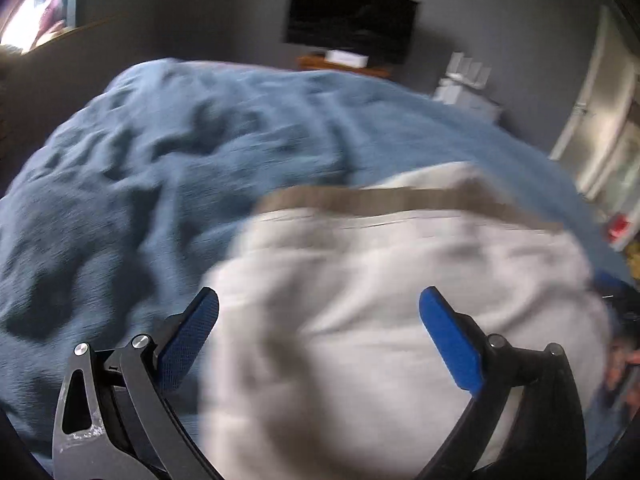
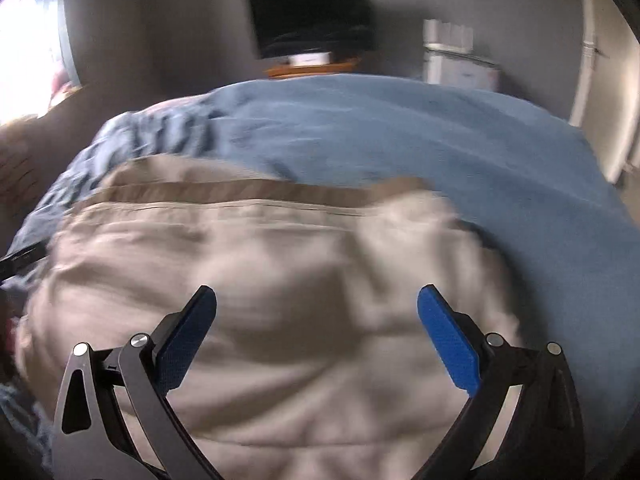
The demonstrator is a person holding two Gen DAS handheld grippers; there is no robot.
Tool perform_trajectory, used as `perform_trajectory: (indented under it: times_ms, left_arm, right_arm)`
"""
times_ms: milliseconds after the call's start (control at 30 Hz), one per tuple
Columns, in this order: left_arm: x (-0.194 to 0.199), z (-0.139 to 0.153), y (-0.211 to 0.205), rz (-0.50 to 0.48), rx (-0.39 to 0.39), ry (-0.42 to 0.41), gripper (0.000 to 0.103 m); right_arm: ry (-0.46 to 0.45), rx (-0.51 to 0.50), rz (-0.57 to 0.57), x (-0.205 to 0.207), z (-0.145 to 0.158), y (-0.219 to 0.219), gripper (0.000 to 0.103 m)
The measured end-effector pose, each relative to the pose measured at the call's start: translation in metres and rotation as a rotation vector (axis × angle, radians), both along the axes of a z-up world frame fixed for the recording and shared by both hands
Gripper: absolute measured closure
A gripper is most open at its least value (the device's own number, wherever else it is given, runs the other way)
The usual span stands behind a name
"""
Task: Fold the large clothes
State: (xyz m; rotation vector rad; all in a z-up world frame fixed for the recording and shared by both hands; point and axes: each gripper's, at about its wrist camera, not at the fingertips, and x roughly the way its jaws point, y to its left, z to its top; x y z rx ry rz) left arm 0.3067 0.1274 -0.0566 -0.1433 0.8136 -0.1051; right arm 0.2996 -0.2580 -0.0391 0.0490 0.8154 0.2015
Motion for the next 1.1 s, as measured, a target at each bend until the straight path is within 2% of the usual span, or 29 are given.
perform_trajectory:
  times_ms: [100,167,200,267,400,500,633,733,833,933,1100]
  left_arm:
    - [0.006,0.002,-0.051,-0.122,-0.006,0.022,0.006]
    - [0.014,-0.003,-0.082,-0.180,0.069,0.024,0.006]
    - [0.021,-0.007,-0.094,-0.189,0.130,0.023,0.006]
    - [0.035,-0.011,-0.105,-0.189,0.182,0.031,0.005]
    - [0.070,-0.012,-0.101,-0.123,0.169,0.057,0.005]
    - [0.083,-0.015,-0.094,-0.097,0.198,0.059,0.005]
    - [0.103,-0.035,-0.090,-0.094,0.170,0.143,0.005]
    - [0.110,-0.047,-0.089,-0.096,0.161,0.168,0.005]
    - [0.112,-0.058,-0.087,-0.104,0.146,0.188,0.005]
    - [0.113,-0.063,-0.095,-0.111,0.198,0.205,0.005]
    - [0.112,-0.066,-0.094,-0.113,0.198,0.203,0.005]
  right_arm:
    - [0.088,0.019,0.059,0.019,-0.012,0.028,0.007]
    - [0.095,-0.033,0.071,0.031,-0.017,0.040,0.007]
    - [0.090,-0.057,0.076,0.037,-0.019,0.045,0.007]
    - [0.100,-0.062,0.066,0.053,-0.019,0.048,0.007]
    - [0.124,-0.092,0.036,0.087,-0.022,0.053,0.007]
    - [0.144,-0.071,0.017,0.109,-0.029,0.053,0.007]
    - [0.178,-0.086,0.009,0.122,-0.043,0.060,0.006]
    - [0.180,-0.123,0.006,0.126,-0.052,0.067,0.006]
    - [0.151,-0.104,-0.003,0.118,-0.061,0.064,0.006]
    - [0.138,-0.127,-0.014,0.114,-0.067,0.066,0.006]
    - [0.138,-0.147,-0.015,0.113,-0.068,0.070,0.006]
